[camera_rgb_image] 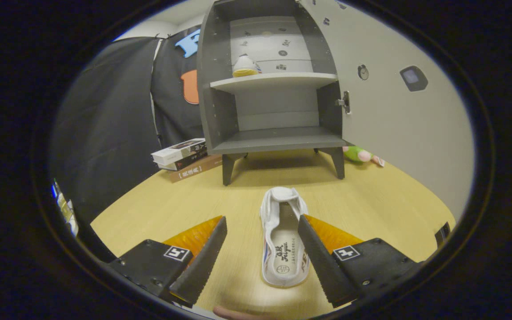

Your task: Open the shoe cabinet door, grab the shoes and put them into the shoe cabinet, then close the shoe cabinet door.

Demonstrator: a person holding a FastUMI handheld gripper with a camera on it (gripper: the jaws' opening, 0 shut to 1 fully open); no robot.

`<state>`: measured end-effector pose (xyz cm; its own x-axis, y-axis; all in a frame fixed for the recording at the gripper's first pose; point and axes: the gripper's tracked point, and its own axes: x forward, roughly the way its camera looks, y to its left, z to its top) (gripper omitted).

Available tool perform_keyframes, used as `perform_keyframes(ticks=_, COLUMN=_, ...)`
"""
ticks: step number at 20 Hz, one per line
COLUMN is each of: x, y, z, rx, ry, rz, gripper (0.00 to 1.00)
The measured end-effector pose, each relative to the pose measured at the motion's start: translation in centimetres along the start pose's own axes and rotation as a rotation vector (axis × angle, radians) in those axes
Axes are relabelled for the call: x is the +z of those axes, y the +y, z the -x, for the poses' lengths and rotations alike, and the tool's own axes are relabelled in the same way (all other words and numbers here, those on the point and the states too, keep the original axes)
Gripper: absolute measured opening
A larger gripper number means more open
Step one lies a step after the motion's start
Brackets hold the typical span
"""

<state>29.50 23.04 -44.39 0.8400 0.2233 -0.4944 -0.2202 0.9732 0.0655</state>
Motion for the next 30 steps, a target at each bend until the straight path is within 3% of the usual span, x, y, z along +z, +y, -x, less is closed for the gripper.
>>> perform_keyframes(ticks=3, x=-1.0, y=0.6, z=-2.1, rx=0.010, ry=0.028, rz=-0.013, gripper=0.94)
perform_keyframes(ticks=6, x=-1.5, y=-0.1, z=-4.3, rx=-0.037, ry=0.045, rz=-0.025, gripper=0.89)
perform_keyframes(ticks=8, x=-1.5, y=-0.7, z=-5.9, rx=-0.085, ry=0.049, rz=-0.034, gripper=0.78)
perform_keyframes(ticks=9, x=-1.5, y=-1.0, z=-6.7, rx=-0.107, ry=0.046, rz=-0.035, gripper=0.65)
perform_keyframes(ticks=12, x=-1.5, y=-2.0, z=-7.8, rx=-0.159, ry=0.039, rz=-0.068, gripper=0.50)
perform_keyframes(ticks=13, x=-1.2, y=-2.2, z=-8.0, rx=-0.151, ry=0.043, rz=-0.101, gripper=0.36)
perform_keyframes(ticks=15, x=-1.6, y=-1.6, z=-8.8, rx=-0.116, ry=0.077, rz=-0.124, gripper=0.22)
perform_keyframes(ticks=17, x=-1.8, y=-1.3, z=-9.3, rx=-0.083, ry=0.105, rz=-0.141, gripper=0.15)
perform_keyframes(ticks=20, x=-1.1, y=-1.9, z=-8.4, rx=-0.082, ry=0.056, rz=-0.134, gripper=0.09)
perform_keyframes(ticks=23, x=-1.0, y=-3.2, z=-6.6, rx=-0.147, ry=0.014, rz=-0.046, gripper=0.09)
perform_keyframes(ticks=30, x=2.8, y=-1.3, z=-1.3, rx=-0.077, ry=-0.051, rz=0.018, gripper=0.09)
